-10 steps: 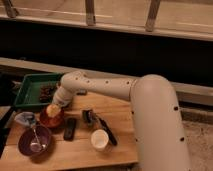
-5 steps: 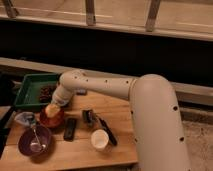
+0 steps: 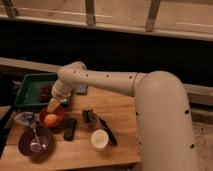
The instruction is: Place apple in red bowl
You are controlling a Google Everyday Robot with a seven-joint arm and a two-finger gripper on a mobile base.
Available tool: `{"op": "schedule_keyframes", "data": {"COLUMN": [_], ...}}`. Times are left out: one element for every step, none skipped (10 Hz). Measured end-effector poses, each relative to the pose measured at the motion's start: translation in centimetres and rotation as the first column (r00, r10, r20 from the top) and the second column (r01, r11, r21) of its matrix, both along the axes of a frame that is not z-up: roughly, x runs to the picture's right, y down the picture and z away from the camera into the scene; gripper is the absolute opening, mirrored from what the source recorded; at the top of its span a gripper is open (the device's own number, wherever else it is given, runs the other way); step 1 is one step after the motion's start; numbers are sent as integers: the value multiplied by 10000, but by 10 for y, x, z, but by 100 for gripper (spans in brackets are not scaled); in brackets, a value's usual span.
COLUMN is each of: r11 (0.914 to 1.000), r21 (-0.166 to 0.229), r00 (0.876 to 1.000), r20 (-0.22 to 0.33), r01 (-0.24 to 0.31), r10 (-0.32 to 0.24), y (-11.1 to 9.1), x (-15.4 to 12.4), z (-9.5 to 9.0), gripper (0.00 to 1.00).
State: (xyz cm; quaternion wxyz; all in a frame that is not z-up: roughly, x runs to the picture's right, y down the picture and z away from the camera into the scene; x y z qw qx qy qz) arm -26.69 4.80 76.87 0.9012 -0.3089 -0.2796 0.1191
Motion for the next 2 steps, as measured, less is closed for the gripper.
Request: {"op": "schedule_keyframes", "data": {"r11": [9993,9951], "r21": [329,798], "r00": [9996,9971], "r20": [-197,-444], "r01": [-191,-581], "r10": [198,618], "y": [-12,-29], "x": [5,14], "z": [-5,-12], "gripper": [66,66]}}
